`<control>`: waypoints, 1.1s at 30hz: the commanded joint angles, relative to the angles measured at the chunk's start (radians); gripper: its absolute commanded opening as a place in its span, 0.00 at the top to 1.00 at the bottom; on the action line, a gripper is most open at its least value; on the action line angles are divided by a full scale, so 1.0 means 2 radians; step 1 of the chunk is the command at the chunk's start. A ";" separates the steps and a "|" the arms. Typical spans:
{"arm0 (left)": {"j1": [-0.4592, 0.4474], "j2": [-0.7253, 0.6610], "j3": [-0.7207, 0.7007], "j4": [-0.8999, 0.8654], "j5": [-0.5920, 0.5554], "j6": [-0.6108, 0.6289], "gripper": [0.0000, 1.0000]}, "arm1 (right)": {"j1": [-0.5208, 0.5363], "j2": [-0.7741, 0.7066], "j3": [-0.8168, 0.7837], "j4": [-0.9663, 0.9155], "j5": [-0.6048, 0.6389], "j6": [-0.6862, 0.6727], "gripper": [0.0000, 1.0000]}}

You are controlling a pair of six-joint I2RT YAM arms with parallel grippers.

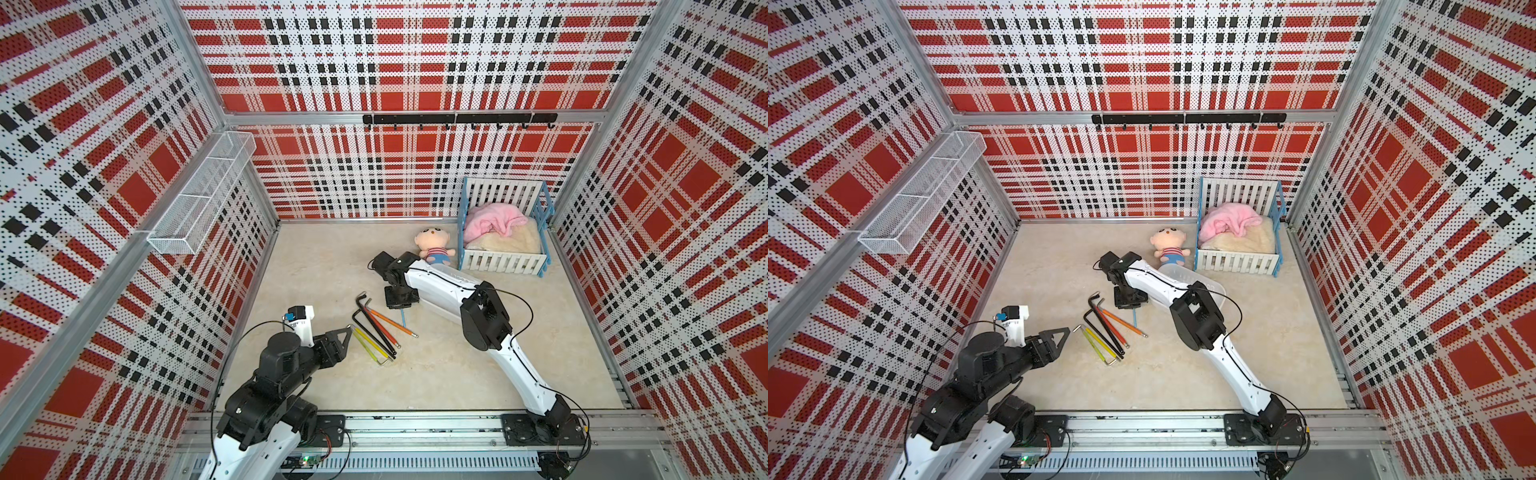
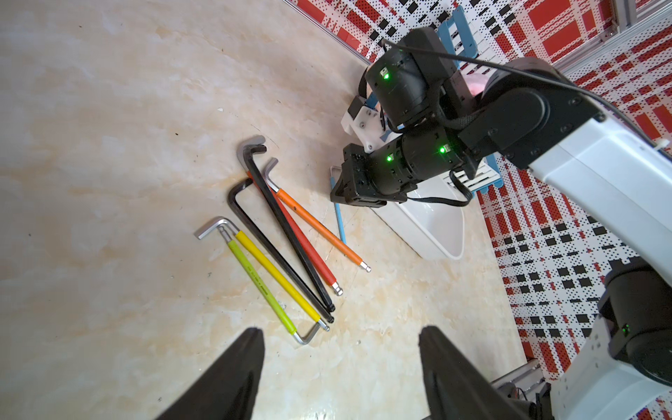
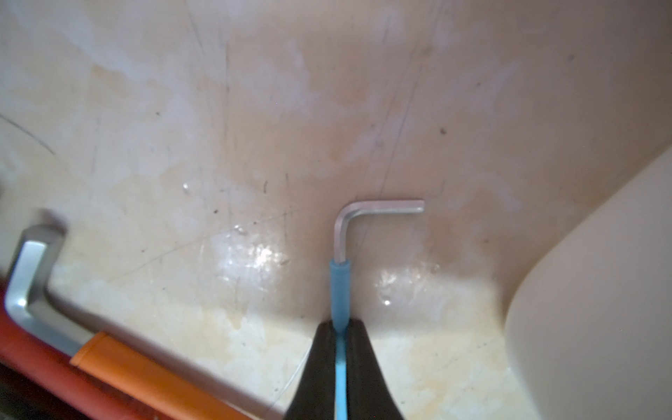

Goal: Put the hex key on the desktop into the storage box
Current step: Pick up the Allen key from the center of the board.

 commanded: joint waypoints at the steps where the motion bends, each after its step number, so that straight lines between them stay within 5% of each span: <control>1: 0.001 -0.005 0.001 -0.002 0.003 0.010 0.27 | -0.002 0.027 0.004 0.015 0.013 -0.003 1.00; 11: 0.005 -0.006 0.001 -0.002 0.003 0.011 0.27 | 0.013 -0.051 -0.058 0.126 0.095 -0.044 1.00; 33: 0.033 0.000 -0.001 0.003 0.024 0.028 0.27 | 0.022 -0.095 -0.073 0.206 0.143 -0.085 1.00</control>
